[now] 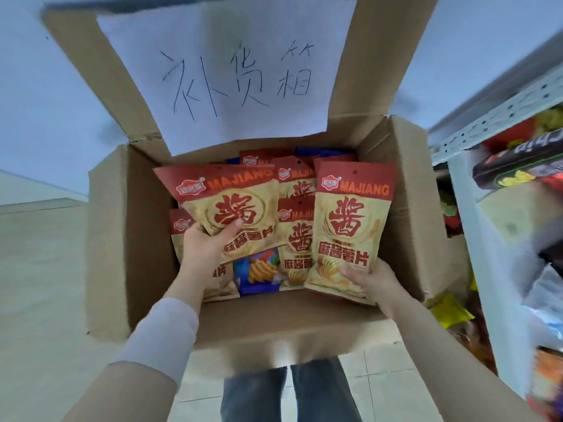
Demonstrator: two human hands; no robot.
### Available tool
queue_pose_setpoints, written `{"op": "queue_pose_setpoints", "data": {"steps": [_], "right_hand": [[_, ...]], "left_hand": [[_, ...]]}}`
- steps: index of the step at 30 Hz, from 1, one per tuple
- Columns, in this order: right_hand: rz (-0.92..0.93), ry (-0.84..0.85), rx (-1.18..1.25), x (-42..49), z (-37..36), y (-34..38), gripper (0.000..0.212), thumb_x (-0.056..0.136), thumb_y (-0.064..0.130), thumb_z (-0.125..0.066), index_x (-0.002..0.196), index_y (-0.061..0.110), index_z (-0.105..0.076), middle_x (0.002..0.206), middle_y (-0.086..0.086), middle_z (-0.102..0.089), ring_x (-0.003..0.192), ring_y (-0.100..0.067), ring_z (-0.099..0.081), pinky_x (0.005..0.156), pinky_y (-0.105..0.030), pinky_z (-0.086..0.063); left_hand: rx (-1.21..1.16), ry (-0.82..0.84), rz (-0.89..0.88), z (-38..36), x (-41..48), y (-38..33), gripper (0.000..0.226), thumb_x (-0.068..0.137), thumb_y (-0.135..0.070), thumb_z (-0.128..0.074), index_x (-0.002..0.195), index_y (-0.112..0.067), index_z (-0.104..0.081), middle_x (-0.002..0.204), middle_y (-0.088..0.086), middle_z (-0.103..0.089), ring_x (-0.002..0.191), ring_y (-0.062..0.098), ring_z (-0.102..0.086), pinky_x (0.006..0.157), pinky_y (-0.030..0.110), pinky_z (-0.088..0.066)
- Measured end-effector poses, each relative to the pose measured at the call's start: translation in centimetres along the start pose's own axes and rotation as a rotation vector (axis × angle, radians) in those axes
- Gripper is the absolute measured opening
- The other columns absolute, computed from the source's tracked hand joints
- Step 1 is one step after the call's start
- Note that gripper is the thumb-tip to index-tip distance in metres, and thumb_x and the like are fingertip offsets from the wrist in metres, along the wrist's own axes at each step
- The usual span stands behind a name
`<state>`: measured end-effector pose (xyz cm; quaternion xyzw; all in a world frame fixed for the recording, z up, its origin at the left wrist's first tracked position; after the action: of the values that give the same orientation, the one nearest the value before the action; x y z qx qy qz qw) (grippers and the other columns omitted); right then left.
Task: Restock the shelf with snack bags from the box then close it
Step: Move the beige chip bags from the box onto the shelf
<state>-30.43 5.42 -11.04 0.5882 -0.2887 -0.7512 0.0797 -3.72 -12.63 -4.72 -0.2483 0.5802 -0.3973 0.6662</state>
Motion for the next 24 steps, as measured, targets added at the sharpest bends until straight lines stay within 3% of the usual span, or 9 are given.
{"op": "queue_pose_setpoints", "data": {"steps": [2,4,6,8,12,15,17,20,24], "right_hand": [[0.043,-0.037,0.044,-4.2,0.3,1.3,0.046,0.072,0.016,-0.078,0.113,0.017,-0.057,0.106,0.001,-0.067,0.096,-0.016,-0.063,0.084,-0.033,-0.051],[0.102,-0.110,0.098,-9.1,0.9,2.3,0.040,0.073,0.013,-0.077,0.106,0.019,-0.055,0.095,0.005,-0.065,0.086,-0.010,-0.060,0.073,-0.024,-0.049],[0.164,-0.171,0.153,-14.7,1.6,2.8,0.039,0.073,0.014,-0.077,0.103,0.020,-0.054,0.096,0.004,-0.064,0.089,-0.012,-0.060,0.079,-0.028,-0.050],[0.197,-0.220,0.209,-20.5,2.5,2.3,0.040,0.074,0.016,-0.076,0.108,0.019,-0.055,0.104,0.001,-0.066,0.100,-0.019,-0.061,0.089,-0.035,-0.049],[0.284,-0.320,0.299,-31.4,6.6,0.6,0.040,0.080,0.019,-0.070,0.117,0.018,-0.055,0.110,0.004,-0.066,0.105,-0.015,-0.059,0.091,-0.033,-0.047],[0.373,-0.453,0.323,-38.6,11.0,-0.7,0.037,0.079,0.022,-0.072,0.113,0.021,-0.056,0.106,0.005,-0.068,0.095,-0.009,-0.063,0.073,-0.020,-0.050],[0.405,-0.578,0.348,-42.8,14.4,-2.4,0.034,0.077,0.026,-0.074,0.105,0.025,-0.055,0.102,0.005,-0.067,0.089,-0.010,-0.064,0.071,-0.023,-0.050],[0.432,-0.745,0.376,-48.6,19.2,-6.1,0.040,0.071,0.033,-0.077,0.105,0.022,-0.059,0.100,0.001,-0.070,0.090,-0.017,-0.067,0.081,-0.035,-0.054],[0.484,-0.912,0.518,-56.4,25.4,-12.8,0.026,0.077,0.018,-0.073,0.100,0.021,-0.062,0.090,0.003,-0.072,0.078,-0.012,-0.070,0.066,-0.026,-0.055]], "left_hand": [[-0.051,0.030,-0.071,0.6,-2.4,-3.5,0.031,0.077,-0.019,-0.075,0.105,-0.017,-0.062,0.093,-0.011,-0.067,0.089,0.004,-0.064,0.073,0.017,-0.053],[-0.069,0.088,-0.132,0.8,-5.5,-7.0,0.040,0.073,-0.024,-0.078,0.109,-0.017,-0.061,0.101,-0.005,-0.069,0.096,0.013,-0.066,0.085,0.033,-0.054],[-0.075,0.171,-0.208,0.6,-9.3,-10.7,0.048,0.072,-0.025,-0.078,0.116,-0.016,-0.058,0.106,-0.004,-0.069,0.100,0.015,-0.066,0.089,0.037,-0.053],[-0.072,0.245,-0.295,-0.1,-13.8,-14.4,0.053,0.073,-0.024,-0.078,0.120,-0.018,-0.055,0.109,-0.004,-0.067,0.101,0.013,-0.065,0.088,0.035,-0.053],[-0.039,0.423,-0.435,-3.7,-22.9,-20.2,0.047,0.078,-0.019,-0.074,0.119,-0.023,-0.051,0.105,-0.012,-0.064,0.096,0.005,-0.063,0.082,0.027,-0.053],[0.004,0.568,-0.515,-7.8,-29.6,-23.3,0.046,0.078,-0.020,-0.075,0.117,-0.025,-0.053,0.105,-0.009,-0.066,0.097,0.011,-0.065,0.083,0.035,-0.055],[0.018,0.668,-0.588,-10.7,-34.4,-24.9,0.046,0.076,-0.020,-0.076,0.117,-0.021,-0.055,0.107,-0.004,-0.068,0.098,0.014,-0.066,0.084,0.038,-0.055],[0.062,0.828,-0.728,-15.4,-43.1,-26.5,0.042,0.074,-0.024,-0.077,0.111,-0.023,-0.057,0.101,-0.010,-0.068,0.091,0.005,-0.066,0.073,0.023,-0.054],[0.032,1.007,-0.798,-21.5,-54.8,-26.5,0.034,0.069,-0.025,-0.081,0.093,-0.032,-0.059,0.088,-0.014,-0.070,0.079,-0.001,-0.068,0.063,0.018,-0.054]]}}
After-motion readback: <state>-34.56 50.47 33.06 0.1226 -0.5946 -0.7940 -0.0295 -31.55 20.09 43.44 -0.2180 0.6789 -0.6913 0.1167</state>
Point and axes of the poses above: each hand's wrist, its own x-axis towards the middle knuckle, its own z-axis out of the back of the hand, y = z × x, the point moved 8 cm from there along x, towards the middle knuckle
